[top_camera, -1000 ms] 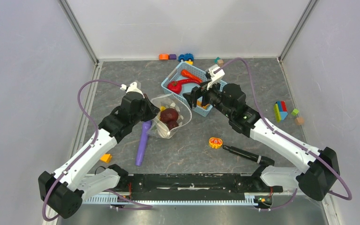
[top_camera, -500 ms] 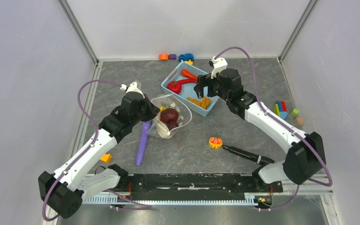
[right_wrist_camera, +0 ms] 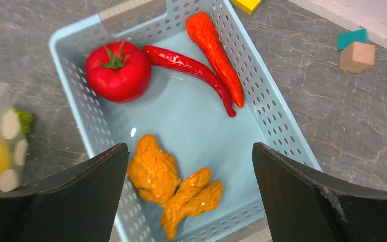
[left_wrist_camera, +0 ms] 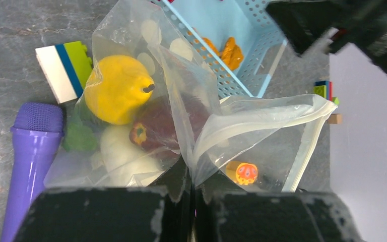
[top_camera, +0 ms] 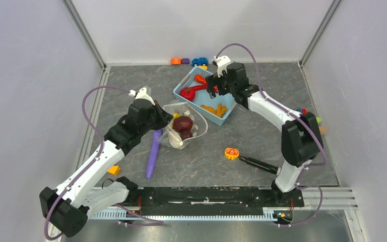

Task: Place the food in the zip-top bag and seal the zipper
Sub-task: Pick up the fake vegetable from the bin.

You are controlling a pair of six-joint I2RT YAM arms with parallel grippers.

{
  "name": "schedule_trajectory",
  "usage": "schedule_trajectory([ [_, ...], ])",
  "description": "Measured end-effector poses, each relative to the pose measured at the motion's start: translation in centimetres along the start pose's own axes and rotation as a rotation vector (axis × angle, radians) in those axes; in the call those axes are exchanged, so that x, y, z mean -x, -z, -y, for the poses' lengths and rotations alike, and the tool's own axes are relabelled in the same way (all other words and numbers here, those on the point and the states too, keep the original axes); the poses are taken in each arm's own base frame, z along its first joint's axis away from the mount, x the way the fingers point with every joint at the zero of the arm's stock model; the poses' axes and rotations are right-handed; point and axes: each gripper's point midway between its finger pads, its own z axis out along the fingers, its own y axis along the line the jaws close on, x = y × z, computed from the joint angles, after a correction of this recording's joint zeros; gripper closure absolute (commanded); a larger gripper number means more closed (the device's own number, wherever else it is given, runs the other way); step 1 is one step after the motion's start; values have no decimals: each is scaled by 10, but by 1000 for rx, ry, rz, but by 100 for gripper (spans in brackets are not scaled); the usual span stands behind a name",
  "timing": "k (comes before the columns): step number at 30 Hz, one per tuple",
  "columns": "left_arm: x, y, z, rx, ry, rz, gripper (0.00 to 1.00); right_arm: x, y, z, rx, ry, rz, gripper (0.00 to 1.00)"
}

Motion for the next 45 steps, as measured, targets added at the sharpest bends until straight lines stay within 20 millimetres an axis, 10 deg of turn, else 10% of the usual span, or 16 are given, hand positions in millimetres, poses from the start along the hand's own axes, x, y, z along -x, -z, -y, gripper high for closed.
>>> schedule_trajectory([
  [23,12,20,6,-54,21,68,98,-25,-171,5,166,238,35,2],
  [31,6,19,1,-34,27,51,98,-57,-194,13,164,161,2,10],
  [45,5,19,0,-28,29,47,98,-51,-188,13,153,96,38,62],
])
